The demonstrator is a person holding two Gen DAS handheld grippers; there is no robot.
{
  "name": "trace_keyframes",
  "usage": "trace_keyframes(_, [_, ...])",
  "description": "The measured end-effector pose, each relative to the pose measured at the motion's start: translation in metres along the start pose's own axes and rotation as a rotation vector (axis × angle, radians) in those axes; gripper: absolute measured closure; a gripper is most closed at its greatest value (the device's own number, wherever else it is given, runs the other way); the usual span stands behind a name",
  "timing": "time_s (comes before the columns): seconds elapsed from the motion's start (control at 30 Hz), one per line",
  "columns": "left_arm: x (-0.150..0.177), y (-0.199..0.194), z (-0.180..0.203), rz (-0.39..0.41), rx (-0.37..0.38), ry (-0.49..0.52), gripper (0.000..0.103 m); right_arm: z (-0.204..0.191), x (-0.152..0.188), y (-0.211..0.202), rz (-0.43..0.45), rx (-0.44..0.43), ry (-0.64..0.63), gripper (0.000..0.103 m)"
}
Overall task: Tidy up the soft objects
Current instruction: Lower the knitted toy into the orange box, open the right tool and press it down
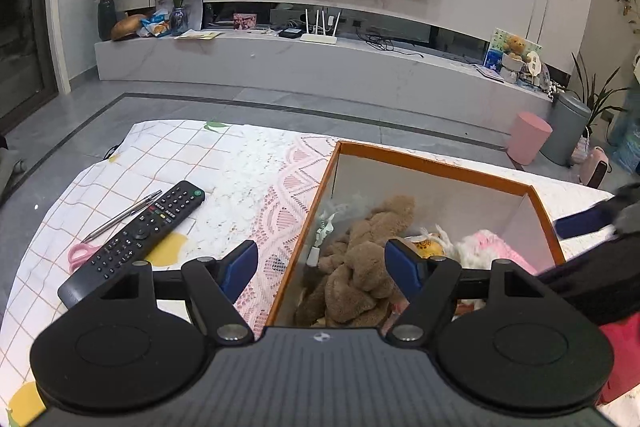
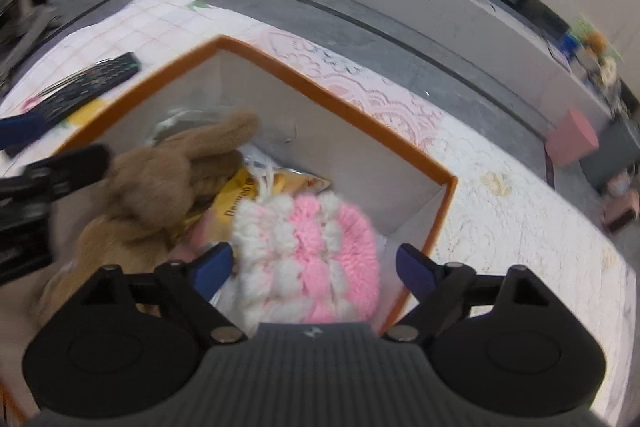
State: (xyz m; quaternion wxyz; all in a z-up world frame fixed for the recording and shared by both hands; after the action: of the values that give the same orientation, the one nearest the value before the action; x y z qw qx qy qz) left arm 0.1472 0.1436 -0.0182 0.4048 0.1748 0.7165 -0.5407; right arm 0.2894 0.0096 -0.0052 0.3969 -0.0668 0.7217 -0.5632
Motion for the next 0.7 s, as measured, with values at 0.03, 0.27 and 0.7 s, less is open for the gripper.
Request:
trace_keyframes(0.03, [-0.001,0.001,0.0,-0.004,-0.004,-0.005,0.018,-0.001,0.001,-0.007,0.003,0.011,-0.011,0.007])
trace_keyframes(0.27, [-0.003,0.0,-0.006,-0.003,0.007,-0.03,0.018,0.007,-0.002,-0.047,0.052,0.032,-0.025,0.031])
trace_keyframes(0.7, [0.0,0.01,-0.012,-0.024,-0.015,-0.026,0.018,0.011,-0.027,0.024,-0.121,-0.045,0.067,0.103])
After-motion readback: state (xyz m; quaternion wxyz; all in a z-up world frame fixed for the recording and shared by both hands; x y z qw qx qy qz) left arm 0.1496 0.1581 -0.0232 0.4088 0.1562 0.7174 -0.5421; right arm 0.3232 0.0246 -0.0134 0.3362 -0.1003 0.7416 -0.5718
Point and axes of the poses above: each gripper's, at about its wrist camera, not at the fingertips, and y roughly the way its jaws point, z to its right, x to its underside, the point moved 2 cm from there along y, roughly the way its jaws point, and after that the axes turned 15 degrees about -x, right-handed, at the moved point
